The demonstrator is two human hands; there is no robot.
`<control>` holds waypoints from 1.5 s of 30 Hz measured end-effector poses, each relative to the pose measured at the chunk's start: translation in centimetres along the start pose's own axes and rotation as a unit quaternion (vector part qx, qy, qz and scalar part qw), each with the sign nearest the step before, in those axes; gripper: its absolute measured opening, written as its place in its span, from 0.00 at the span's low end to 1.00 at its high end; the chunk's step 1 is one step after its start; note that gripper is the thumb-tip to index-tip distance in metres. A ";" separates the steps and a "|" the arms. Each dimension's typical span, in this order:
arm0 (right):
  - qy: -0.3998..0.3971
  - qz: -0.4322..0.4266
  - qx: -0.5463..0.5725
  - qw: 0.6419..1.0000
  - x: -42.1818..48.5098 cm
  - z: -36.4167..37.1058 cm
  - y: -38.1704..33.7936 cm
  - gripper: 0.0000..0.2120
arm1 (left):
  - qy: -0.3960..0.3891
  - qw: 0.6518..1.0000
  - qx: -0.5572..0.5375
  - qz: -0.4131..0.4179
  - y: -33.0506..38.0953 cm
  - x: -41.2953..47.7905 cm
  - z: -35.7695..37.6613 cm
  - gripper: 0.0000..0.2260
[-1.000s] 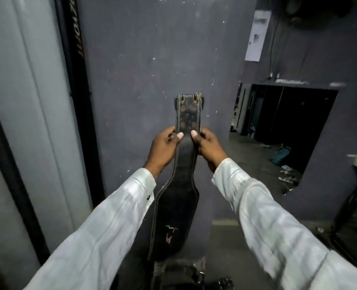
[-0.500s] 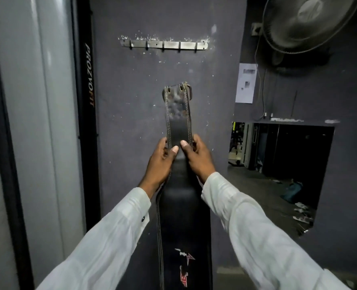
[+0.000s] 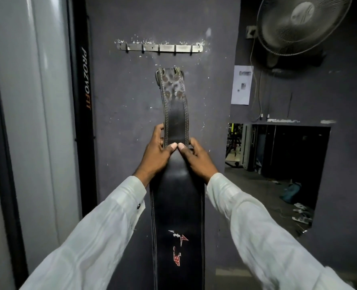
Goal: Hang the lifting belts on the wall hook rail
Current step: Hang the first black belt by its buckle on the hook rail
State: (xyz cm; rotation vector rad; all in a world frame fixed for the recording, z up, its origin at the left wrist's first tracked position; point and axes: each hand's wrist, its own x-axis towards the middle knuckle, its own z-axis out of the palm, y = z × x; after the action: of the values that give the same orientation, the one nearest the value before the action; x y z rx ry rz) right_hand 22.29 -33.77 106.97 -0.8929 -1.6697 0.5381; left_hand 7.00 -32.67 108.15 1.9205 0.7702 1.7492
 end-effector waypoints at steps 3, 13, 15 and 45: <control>-0.093 0.073 0.075 0.990 -1.9 -0.2 1.7 0.13 | 0.041 0.999 -0.009 -0.004 -0.2 0.4 -0.6 0.23; 0.000 0.092 0.128 0.987 -3.0 1.1 3.3 0.17 | 0.071 0.997 -0.005 0.001 0.0 2.4 -1.3 0.22; -0.008 0.087 0.142 0.986 -3.3 1.2 3.9 0.13 | 0.071 0.997 -0.010 0.002 0.0 2.5 -1.3 0.23; -0.048 0.146 0.179 0.972 -12.2 0.9 7.7 0.20 | 0.072 0.996 -0.047 0.013 2.1 4.5 -1.2 0.25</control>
State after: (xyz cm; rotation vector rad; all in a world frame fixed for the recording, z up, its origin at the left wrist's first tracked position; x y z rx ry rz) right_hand 24.81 -38.60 93.53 -0.8568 -1.4669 1.0634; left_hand 6.28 -31.39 113.07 1.7644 0.7022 1.9216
